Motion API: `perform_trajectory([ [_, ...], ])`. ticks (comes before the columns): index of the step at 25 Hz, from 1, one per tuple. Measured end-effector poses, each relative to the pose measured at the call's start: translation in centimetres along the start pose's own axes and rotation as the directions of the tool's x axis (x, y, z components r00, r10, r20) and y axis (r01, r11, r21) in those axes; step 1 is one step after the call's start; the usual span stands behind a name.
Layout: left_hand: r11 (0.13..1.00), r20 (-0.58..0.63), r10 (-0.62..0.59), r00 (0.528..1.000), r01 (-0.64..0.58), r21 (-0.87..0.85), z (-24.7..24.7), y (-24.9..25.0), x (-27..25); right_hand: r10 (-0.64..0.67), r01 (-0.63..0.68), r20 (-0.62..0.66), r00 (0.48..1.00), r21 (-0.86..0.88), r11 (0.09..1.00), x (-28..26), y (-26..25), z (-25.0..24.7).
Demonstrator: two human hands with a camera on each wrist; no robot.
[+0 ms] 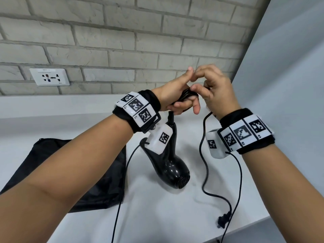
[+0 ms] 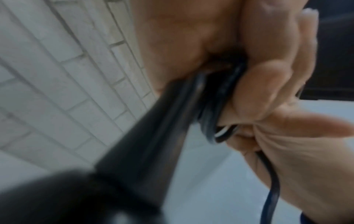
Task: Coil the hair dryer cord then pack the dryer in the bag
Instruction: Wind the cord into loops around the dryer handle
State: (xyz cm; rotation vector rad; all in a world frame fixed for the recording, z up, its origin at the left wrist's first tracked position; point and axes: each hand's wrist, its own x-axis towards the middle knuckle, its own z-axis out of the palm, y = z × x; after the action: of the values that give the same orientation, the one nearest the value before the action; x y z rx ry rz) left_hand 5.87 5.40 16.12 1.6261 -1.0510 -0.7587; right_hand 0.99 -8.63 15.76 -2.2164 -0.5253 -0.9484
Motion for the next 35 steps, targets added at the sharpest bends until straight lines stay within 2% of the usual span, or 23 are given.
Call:
perform_trajectory([
  [2,0.996,0.089,0.029,0.996,-0.022,-0.085,-0.5,-0.2,0.1,0.145,-0.161,0.120,0.982,0.130,0.978,0.2,0.1,-0.2],
  [4,0.984,0.122,0.056,0.991,-0.034,-0.175,-0.7,-0.3,0.0,0.204,-0.233,0.185,0.961,0.149,0.961,-0.1,0.3,-0.1],
  [7,0.960,0.103,0.069,0.992,-0.038,-0.278,-0.9,0.1,-0.1,0.248,-0.316,0.255,0.934,0.270,0.910,-0.7,-0.4,0.1],
  [11,0.956,0.021,0.065,0.998,-0.056,-0.287,-0.7,0.4,-0.3,0.262,-0.356,0.289,0.921,0.351,0.866,-1.0,-1.7,0.3],
  [13,0.953,-0.032,0.060,0.998,-0.066,-0.295,-0.4,0.4,-0.3,0.289,-0.368,0.251,0.924,0.377,0.850,-1.0,-1.8,0.6],
  [16,0.951,-0.130,0.056,0.990,-0.093,-0.294,0.0,0.4,-0.4,0.299,-0.335,0.159,0.941,0.312,0.889,-0.9,-1.6,1.3],
  [21,0.904,-0.320,0.076,0.944,-0.201,-0.376,-0.2,0.4,-0.6,0.305,-0.283,-0.002,0.952,0.368,0.886,-0.2,-1.7,1.3],
  [23,0.948,-0.350,0.072,0.934,-0.173,-0.269,-0.5,-0.8,-0.6,0.315,-0.280,-0.054,0.947,0.337,0.899,0.3,-1.5,0.9],
  [25,0.986,-0.304,0.092,0.948,-0.129,-0.103,-0.1,-2.5,-0.6,0.319,-0.284,-0.079,0.945,0.289,0.914,0.5,-1.1,0.6],
  [26,0.987,-0.270,0.113,0.956,-0.138,-0.079,0.3,-3.4,-0.6,0.322,-0.288,-0.084,0.943,0.282,0.915,0.5,-0.9,0.6],
  [29,0.943,-0.300,0.164,0.940,-0.239,-0.232,1.5,-5.1,-0.3,0.332,-0.295,-0.118,0.936,0.252,0.922,0.3,-0.2,0.8],
  [31,0.894,-0.380,0.125,0.917,-0.270,-0.357,1.7,-5.1,0.1,0.307,-0.286,-0.179,0.935,0.134,0.949,0.0,0.2,0.7],
  [35,0.914,-0.467,0.021,0.884,-0.207,-0.350,1.3,-4.2,0.6,0.214,-0.245,-0.272,0.938,-0.085,0.966,-0.5,0.9,0.3],
])
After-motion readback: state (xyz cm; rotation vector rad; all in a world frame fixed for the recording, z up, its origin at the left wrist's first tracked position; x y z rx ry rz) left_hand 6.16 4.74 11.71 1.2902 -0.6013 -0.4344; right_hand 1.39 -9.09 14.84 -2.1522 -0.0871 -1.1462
